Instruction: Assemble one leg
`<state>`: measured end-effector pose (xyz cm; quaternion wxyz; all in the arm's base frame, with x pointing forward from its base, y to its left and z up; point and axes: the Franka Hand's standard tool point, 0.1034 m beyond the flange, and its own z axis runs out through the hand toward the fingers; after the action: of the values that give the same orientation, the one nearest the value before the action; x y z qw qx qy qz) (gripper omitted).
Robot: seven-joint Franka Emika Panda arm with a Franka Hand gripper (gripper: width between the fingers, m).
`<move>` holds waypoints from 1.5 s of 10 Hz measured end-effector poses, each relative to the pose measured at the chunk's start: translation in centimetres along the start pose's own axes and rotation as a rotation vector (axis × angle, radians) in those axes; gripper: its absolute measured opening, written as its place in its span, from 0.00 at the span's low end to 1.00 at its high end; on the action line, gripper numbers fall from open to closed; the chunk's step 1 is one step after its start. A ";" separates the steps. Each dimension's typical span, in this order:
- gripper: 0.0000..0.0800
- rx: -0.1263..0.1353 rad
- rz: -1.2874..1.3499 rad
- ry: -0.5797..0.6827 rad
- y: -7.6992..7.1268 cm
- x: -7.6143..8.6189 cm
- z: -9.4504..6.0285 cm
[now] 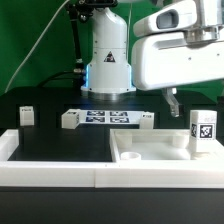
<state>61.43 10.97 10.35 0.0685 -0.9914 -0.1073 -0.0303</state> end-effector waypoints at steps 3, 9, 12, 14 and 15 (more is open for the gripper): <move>0.81 0.000 0.001 0.007 0.1 0.3 0.1; 0.81 -0.020 0.041 0.094 -0.1 0.2 1.6; 0.68 -0.020 0.041 0.095 -0.1 0.4 1.5; 0.37 -0.020 0.041 0.098 -0.1 0.4 1.5; 0.37 -0.019 0.063 0.098 -0.1 0.4 1.5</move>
Offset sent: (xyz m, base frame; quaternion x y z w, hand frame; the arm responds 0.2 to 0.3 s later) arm 0.0000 0.0000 0.0000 0.0000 0.0000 0.0000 1.0000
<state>61.91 11.37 8.94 0.0654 -0.9922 -0.0721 -0.0777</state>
